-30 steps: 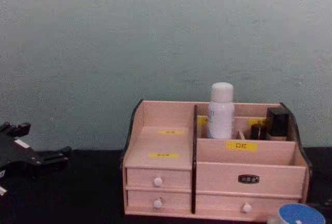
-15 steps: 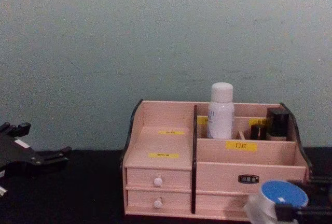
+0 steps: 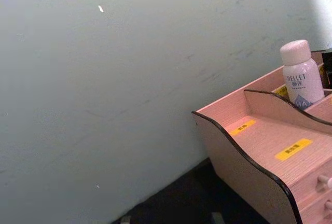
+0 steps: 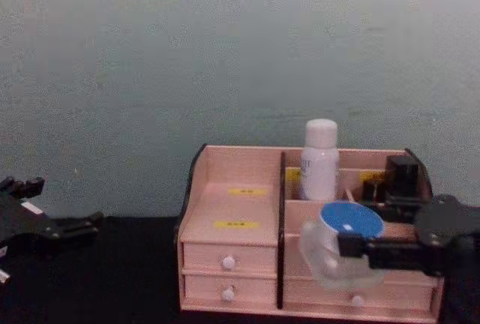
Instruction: Pick up the facial cleanser and watermelon frost from the table and place them into the tiered storage box.
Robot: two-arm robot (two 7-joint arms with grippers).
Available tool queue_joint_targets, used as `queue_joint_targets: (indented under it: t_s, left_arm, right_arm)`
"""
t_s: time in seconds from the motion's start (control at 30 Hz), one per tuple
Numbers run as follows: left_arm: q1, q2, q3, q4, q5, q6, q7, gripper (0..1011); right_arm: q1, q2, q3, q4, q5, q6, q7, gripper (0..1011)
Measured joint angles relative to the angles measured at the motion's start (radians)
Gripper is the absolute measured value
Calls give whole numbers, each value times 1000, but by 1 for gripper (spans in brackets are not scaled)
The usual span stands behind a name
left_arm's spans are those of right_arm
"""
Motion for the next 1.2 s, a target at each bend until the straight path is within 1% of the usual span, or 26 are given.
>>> queue_joint_targets:
  t_s: [0.1, 0.13, 0.27, 0.3, 0.33, 0.43, 0.53, 0.63, 0.73, 0.77, 0.9, 1.07, 1.1, 1.2]
  left_arm:
    - [0, 0, 0, 0, 0, 0, 0, 1001]
    - [0, 0, 0, 0, 0, 0, 0, 1001]
    - [0, 0, 0, 0, 0, 0, 0, 1001]
    - [0, 0, 0, 0, 0, 0, 0, 1001]
    - [0, 0, 0, 0, 0, 0, 0, 1001]
    - [0, 0, 0, 0, 0, 0, 0, 1001]
    - [0, 0, 0, 0, 0, 0, 0, 1001]
    - [0, 0, 0, 0, 0, 0, 0, 1001]
    - [0, 0, 0, 0, 0, 0, 0, 1001]
    - [0, 0, 0, 0, 0, 0, 0, 1001]
    - [0, 0, 0, 0, 0, 0, 0, 1001]
    - [0, 0, 0, 0, 0, 0, 0, 1001]
    - [0, 0, 0, 0, 0, 0, 0, 1001]
    - [0, 0, 0, 0, 0, 0, 0, 1001]
  right_arm:
    - [22, -17, -9, 12, -5, 0, 0, 707]
    - [37, -29, -15, 20, -8, 0, 0, 706]
    - [69, -55, -31, 38, -18, 5, -7, 706]
    - [92, -73, -42, 54, -27, 15, -15, 707]
    - [92, -73, -42, 54, -27, 15, -15, 707]
    - [132, -105, -59, 87, -41, 39, -29, 706]
    - [152, -123, -67, 106, -48, 48, -37, 706]
    - [183, -154, -79, 141, -59, 58, -51, 707]
    - [204, -175, -85, 165, -67, 62, -59, 707]
    - [215, -187, -88, 178, -72, 64, -64, 707]
    - [237, -212, -92, 210, -83, 68, -77, 707]
    - [280, -260, -98, 275, -105, 75, -101, 706]
    - [280, -260, -98, 275, -105, 75, -101, 706]
    - [309, -293, -99, 327, -118, 77, -113, 706]
